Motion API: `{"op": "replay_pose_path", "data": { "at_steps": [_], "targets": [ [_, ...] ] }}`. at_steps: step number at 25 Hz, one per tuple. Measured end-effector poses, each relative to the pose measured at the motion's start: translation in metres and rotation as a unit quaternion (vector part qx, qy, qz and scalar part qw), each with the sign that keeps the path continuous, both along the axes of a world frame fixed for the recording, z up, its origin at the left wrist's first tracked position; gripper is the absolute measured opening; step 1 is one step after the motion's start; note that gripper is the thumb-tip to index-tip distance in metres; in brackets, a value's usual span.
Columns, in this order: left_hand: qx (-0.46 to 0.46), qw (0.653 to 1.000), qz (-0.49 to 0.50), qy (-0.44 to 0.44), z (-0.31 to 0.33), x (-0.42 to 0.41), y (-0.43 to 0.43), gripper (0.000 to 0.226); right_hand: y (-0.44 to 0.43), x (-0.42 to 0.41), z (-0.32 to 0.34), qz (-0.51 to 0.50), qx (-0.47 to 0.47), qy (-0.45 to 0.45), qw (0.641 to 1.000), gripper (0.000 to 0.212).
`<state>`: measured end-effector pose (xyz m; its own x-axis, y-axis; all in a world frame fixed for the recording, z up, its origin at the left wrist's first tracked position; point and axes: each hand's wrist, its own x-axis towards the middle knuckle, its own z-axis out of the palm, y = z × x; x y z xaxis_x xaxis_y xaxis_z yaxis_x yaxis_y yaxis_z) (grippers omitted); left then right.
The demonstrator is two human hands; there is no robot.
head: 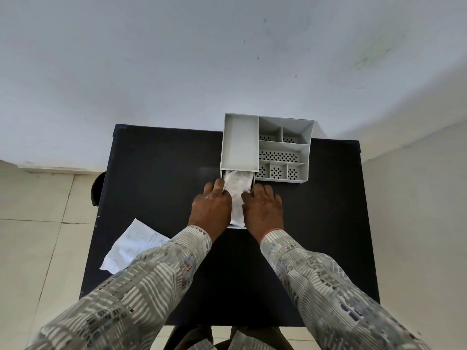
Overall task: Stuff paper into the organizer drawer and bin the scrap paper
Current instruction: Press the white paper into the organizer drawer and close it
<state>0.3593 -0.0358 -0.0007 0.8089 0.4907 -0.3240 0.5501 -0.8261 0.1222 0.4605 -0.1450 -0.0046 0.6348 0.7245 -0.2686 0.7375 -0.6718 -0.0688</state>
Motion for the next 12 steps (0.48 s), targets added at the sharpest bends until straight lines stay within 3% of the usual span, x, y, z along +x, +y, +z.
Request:
{"op": "replay_pose_path", "data": {
  "at_steps": [4, 8, 12],
  "targets": [
    [-0.019, 1.0, -0.009, 0.019, -0.011, -0.001, -0.001, 0.03, 0.0, -0.001, -0.002, -0.085, -0.002, 0.081, 0.993, 0.023],
    [-0.03, 0.998, -0.013, 0.046, -0.01, 0.011, -0.002, 0.049, 0.004, 0.003, 0.002, -0.121, 0.009, 0.185, 0.975, 0.043],
    [-0.034, 0.999, 0.006, 0.043, 0.004, 0.027, 0.007, 0.051, 0.02, 0.013, 0.008, -0.123, -0.012, 0.209, 0.97, 0.07]
  ]
}}
